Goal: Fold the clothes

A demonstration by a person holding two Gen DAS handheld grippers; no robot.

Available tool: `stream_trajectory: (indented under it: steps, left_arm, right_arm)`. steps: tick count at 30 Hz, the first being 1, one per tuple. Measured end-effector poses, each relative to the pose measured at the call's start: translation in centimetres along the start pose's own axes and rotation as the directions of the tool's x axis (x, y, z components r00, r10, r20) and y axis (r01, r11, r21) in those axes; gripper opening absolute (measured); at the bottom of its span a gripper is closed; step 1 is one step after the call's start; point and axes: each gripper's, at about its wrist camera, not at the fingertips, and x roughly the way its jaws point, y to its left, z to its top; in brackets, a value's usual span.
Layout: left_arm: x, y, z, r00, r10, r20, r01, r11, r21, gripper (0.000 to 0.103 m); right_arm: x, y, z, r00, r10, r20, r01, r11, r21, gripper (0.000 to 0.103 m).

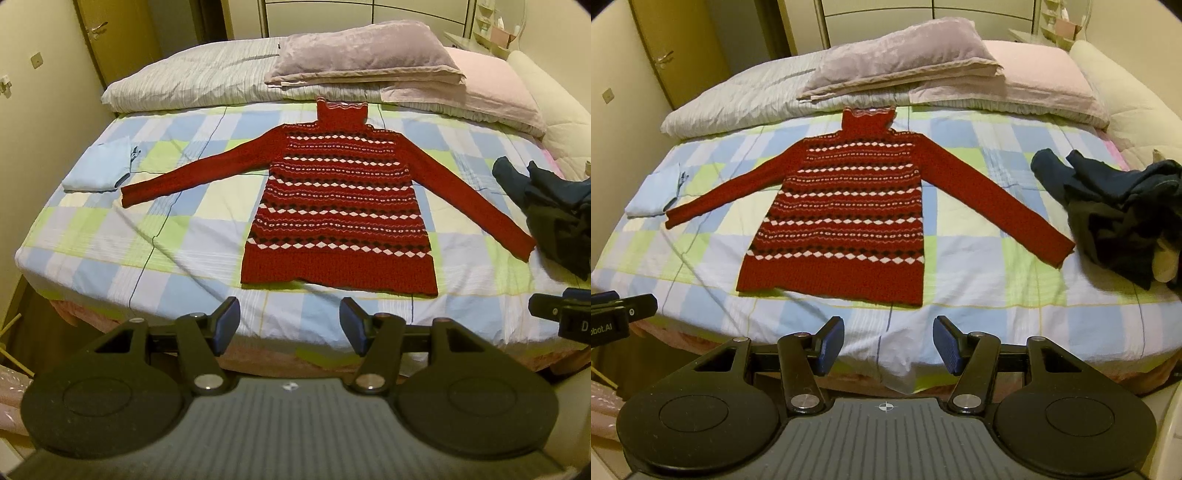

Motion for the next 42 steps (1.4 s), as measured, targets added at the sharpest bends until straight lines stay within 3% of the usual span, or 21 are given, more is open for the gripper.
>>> stream_trajectory:
  steps: [19, 27, 37, 42]
  left_arm:
    - [0.9, -0.1, 0.4, 1.000, 0.026, 0.003, -0.025, 0.999, -0.040, 0.056]
    - [2.1, 0.1, 1.7, 0.999, 0.008, 0.044, -0.006, 0.998, -0.056, 0.056]
    - [6.8, 0.2, 5.4, 0.997, -0.065, 0.051, 0.068, 0.996, -0.055, 0.056]
    - [11.0, 2.0, 8.6, 0.994, -0.109, 0.022, 0.111, 0.986, -0.122, 0.055]
  right_arm:
    - [1.3, -0.4, 0.8, 1.000, 0.026, 0.007, -0.026, 0.999, -0.037, 0.057]
    - [2.4, -1.7, 1.5, 1.000, 0.030, 0.007, -0.030, 1.000, 0.000, 0.057]
    - [5.3, -5.3, 3.4, 1.000, 0.000, -0.010, 0.001, 0.990, 0.139, 0.057]
    - [8.0, -5.9, 5.7, 1.000, 0.004, -0.023, 0.001, 0.979, 0.203, 0.057]
